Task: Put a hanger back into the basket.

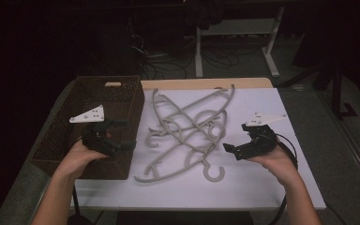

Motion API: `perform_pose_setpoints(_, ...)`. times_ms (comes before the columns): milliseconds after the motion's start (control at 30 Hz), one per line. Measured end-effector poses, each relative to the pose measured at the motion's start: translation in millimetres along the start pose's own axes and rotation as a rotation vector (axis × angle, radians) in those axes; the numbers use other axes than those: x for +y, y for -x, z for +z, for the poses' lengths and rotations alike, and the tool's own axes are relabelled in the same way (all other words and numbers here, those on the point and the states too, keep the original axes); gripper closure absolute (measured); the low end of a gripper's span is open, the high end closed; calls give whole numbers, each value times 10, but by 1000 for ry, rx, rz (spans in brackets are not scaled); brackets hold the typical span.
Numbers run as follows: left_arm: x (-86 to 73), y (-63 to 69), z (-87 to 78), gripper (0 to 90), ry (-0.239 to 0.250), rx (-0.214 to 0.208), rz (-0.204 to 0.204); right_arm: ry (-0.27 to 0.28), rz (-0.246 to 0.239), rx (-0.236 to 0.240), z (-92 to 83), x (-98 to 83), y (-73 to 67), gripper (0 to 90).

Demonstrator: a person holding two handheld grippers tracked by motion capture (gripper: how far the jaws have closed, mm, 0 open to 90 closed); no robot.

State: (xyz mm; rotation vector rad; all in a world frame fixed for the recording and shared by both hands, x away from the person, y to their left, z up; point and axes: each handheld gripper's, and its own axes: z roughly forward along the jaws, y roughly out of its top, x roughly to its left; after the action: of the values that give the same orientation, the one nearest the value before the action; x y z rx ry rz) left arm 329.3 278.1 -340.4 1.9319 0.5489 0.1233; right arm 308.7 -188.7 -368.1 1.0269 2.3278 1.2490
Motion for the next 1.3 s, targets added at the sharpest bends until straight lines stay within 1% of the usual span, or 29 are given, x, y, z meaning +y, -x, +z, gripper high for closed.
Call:
perform_pose_setpoints(100, 13, 6, 19, 0, 4, -4, -4, -2, 0, 1, -4, -1, -2, 2)
perform_pose_setpoints(167, 47, 23, 55, 0, 5, -14, 3, -5, 0, 2, 2, 4, 0, 2)
perform_pose_setpoints(267, 85, 25, 96, 0, 24, -29, -8, -17, 2, 2, 42, 20, 11, 3)
perform_pose_setpoints(300, 94, 27, 112, 0, 28, -31, -14, -21, 2, 2, 62, 29, 13, 4)
perform_pose_setpoints(367, 104, 32, 126, 0, 29, -30, -15, -27, 2, 4, 87, 39, 10, 4)
perform_pose_setpoints(400, 116, 47, 144, 0, 32, -30, -8, -45, -8, 9, 156, 57, 0, 5)
perform_pose_setpoints(467, 116, 62, 163, 0, 30, -33, -4, -77, -19, 12, 238, 73, -12, 9)
perform_pose_setpoints(533, 116, 79, 172, 0, 31, -35, -3, -88, -27, 23, 324, 96, -30, 60)
perform_pose_setpoints(567, 116, 79, 172, 0, 31, -35, -3, -88, -27, 23, 324, 96, -30, 60)
perform_pose_setpoints(600, 115, 93, 181, 0, 31, -41, -2, -106, -31, 42, 432, 129, -49, 70)
perform_pose_setpoints(667, 115, 94, 188, 0, 31, -44, 0, -127, -41, 59, 539, 176, -71, 121)
perform_pose_setpoints(733, 113, 90, 201, 0, 31, -42, 0, -136, -48, 87, 648, 225, -96, 145)
perform_pose_setpoints(833, 105, 91, 219, 0, 27, -43, -4, -160, -62, 122, 818, 296, -147, 207)
perform_pose_setpoints(867, 102, 93, 226, 0, 24, -45, -3, -164, -65, 128, 872, 318, -164, 229)
perform_pose_setpoints(900, 102, 93, 226, 0, 24, -45, -3, -164, -65, 128, 872, 318, -164, 229)
perform_pose_setpoints(933, 97, 103, 242, 0, 19, -45, -3, -175, -70, 146, 969, 359, -195, 279)
perform_pose_setpoints(967, 95, 107, 248, 0, 17, -46, -2, -178, -70, 155, 1014, 378, -210, 296)
perform_pose_setpoints(1000, 95, 107, 248, 0, 17, -46, -2, -178, -70, 155, 1014, 378, -210, 296)
perform_pose_setpoints(1067, 92, 116, 262, 0, 13, -48, 0, -185, -71, 169, 1120, 424, -243, 351)
perform_pose_setpoints(1133, 94, 122, 266, 0, 15, -48, 1, -187, -62, 179, 1196, 457, -262, 376)
perform_pose_setpoints(1200, 93, 123, 262, 0, 12, -48, 5, -201, -63, 188, 1294, 481, -288, 396)
perform_pose_setpoints(1300, 92, 121, 253, 0, 13, -47, 4, -229, -79, 198, 1421, 484, -341, 448)
